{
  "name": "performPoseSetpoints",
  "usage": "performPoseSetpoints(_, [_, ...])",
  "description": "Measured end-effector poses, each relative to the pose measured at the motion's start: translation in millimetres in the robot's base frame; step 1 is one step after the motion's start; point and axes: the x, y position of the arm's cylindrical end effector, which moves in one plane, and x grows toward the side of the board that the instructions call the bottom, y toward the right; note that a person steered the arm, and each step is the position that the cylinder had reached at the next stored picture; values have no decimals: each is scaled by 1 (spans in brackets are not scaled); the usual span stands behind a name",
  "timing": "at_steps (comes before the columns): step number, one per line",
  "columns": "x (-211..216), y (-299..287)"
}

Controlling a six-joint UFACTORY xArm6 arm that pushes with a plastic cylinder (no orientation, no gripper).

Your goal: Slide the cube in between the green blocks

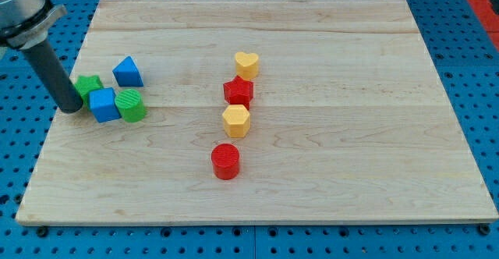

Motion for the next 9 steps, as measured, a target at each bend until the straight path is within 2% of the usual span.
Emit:
performPoseSetpoints(1, [-4,18])
performPoseSetpoints(2, [12,-7])
performPoseSetpoints(3, [26,-4])
performPoseSetpoints(4, [44,38])
performPoseSetpoints(5, [43,39])
performPoseSetpoints(7, [15,42])
performPoseSetpoints(8, [44,45])
performPoseSetpoints(9, [108,108])
